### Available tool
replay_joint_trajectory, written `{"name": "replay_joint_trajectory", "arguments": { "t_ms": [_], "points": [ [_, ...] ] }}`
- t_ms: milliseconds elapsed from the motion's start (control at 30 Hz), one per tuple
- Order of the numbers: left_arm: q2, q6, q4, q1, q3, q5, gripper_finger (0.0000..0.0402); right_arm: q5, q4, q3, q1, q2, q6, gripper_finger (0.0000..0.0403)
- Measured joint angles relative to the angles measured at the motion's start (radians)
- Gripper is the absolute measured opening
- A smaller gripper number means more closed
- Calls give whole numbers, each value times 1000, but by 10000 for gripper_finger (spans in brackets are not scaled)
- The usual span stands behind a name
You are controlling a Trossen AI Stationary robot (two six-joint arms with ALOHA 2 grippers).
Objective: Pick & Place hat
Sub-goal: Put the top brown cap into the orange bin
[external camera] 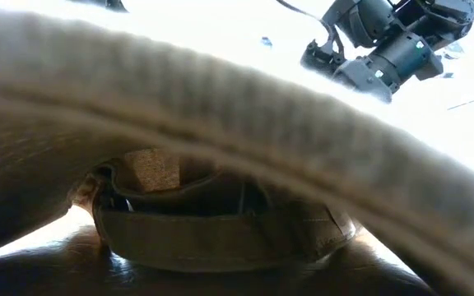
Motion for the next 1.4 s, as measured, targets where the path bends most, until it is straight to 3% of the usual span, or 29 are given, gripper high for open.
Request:
{"name": "replay_joint_trajectory", "arguments": {
  "t_ms": [233,433,700,900,1033,1200,1400],
  "points": [
    [0,-5,-15,0,0,-36,175,0,230,-1,-2,0,-114,2],
    [-31,-65,7,-11,20,-18,175,-3,367,19,-81,18,-195,1],
    [-149,-149,-56,-65,46,209,175,-171,335,285,-133,249,-221,0],
    [-175,-88,-288,-117,46,260,175,-186,97,552,-133,367,-314,0],
    [-110,-65,-324,-185,46,263,175,-184,25,638,-136,380,-340,0],
    [13,-12,-289,-286,46,190,175,-160,-49,651,-136,344,-384,0],
    [158,39,-148,-376,46,-55,175,-45,-232,650,-136,240,-418,0]
  ]
}}
